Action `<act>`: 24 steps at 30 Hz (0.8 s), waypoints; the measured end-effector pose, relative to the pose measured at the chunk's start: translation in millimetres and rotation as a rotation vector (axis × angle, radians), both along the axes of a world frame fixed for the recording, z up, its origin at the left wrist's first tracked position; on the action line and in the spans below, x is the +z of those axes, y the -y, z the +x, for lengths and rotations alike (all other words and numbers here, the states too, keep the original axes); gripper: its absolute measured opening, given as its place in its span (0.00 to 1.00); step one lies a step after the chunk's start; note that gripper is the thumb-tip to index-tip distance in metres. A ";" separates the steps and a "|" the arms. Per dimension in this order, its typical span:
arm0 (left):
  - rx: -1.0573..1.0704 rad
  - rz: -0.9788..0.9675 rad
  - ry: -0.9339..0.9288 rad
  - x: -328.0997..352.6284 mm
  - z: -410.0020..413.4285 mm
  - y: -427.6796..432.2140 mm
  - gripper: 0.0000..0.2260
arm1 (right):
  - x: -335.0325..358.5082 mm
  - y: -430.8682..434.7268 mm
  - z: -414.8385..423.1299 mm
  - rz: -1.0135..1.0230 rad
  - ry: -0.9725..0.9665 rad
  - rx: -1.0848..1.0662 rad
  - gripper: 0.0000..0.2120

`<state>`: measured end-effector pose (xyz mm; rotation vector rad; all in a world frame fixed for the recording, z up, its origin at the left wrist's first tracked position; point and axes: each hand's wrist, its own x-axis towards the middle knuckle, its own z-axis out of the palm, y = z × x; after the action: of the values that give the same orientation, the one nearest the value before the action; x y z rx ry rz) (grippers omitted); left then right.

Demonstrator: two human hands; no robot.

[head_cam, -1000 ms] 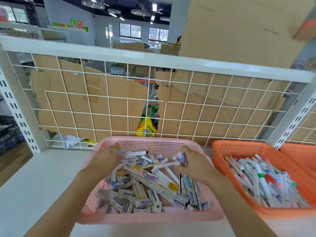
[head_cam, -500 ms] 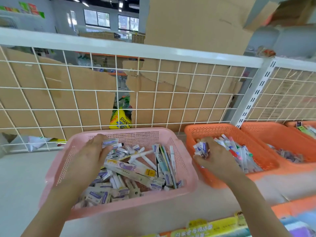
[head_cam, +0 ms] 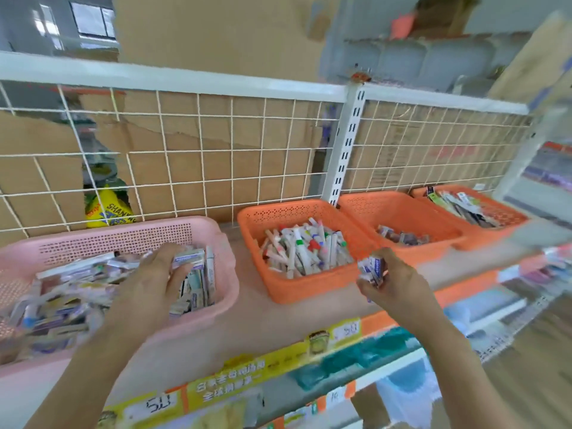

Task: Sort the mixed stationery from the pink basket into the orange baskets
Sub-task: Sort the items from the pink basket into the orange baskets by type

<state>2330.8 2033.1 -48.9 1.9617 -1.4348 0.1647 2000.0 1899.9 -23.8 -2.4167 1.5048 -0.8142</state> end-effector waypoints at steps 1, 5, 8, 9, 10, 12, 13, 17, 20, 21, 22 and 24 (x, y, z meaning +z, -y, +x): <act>-0.011 0.004 0.004 1.0 -13.6 4.5 0.10 | -0.1 -0.2 -15.2 0.003 0.010 -0.009 0.20; -0.038 0.013 0.094 4.8 -63.8 19.4 0.13 | -2.2 2.0 -76.3 -0.008 0.007 -0.085 0.21; -0.038 -0.016 0.077 6.2 -107.8 31.5 0.12 | -6.9 7.5 -121.9 -0.041 0.022 -0.140 0.19; -0.049 -0.013 0.051 5.4 -120.8 36.2 0.11 | -8.6 9.9 -135.7 -0.053 0.021 -0.154 0.17; -0.071 -0.017 0.048 3.7 -132.5 41.5 0.11 | -10.3 12.6 -148.6 -0.060 0.024 -0.166 0.16; -0.086 -0.011 0.060 2.8 -155.6 49.6 0.12 | -11.5 18.2 -171.6 -0.060 0.028 -0.181 0.15; -0.085 -0.005 0.062 2.4 -165.9 53.1 0.13 | -11.5 21.5 -181.0 -0.062 0.024 -0.182 0.15; -0.102 0.002 0.075 3.7 -201.4 74.8 0.11 | -10.2 38.0 -210.8 -0.080 0.031 -0.196 0.18; -0.121 0.007 0.080 4.9 -213.0 98.6 0.11 | -10.9 56.5 -223.8 -0.121 0.055 -0.229 0.17; -0.108 0.009 0.080 5.5 -215.4 107.4 0.11 | -11.4 63.9 -226.8 -0.134 0.063 -0.242 0.17; -0.095 0.008 0.087 6.4 -218.4 116.0 0.12 | -12.3 71.9 -229.1 -0.144 0.071 -0.253 0.17; -0.079 0.001 0.104 8.0 -223.8 134.5 0.13 | -13.3 89.6 -230.8 -0.159 0.080 -0.263 0.18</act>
<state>2107.0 1898.6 -40.9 1.9185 -1.5766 0.2327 1769.2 1810.3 -37.1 -2.2877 1.8146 -1.1080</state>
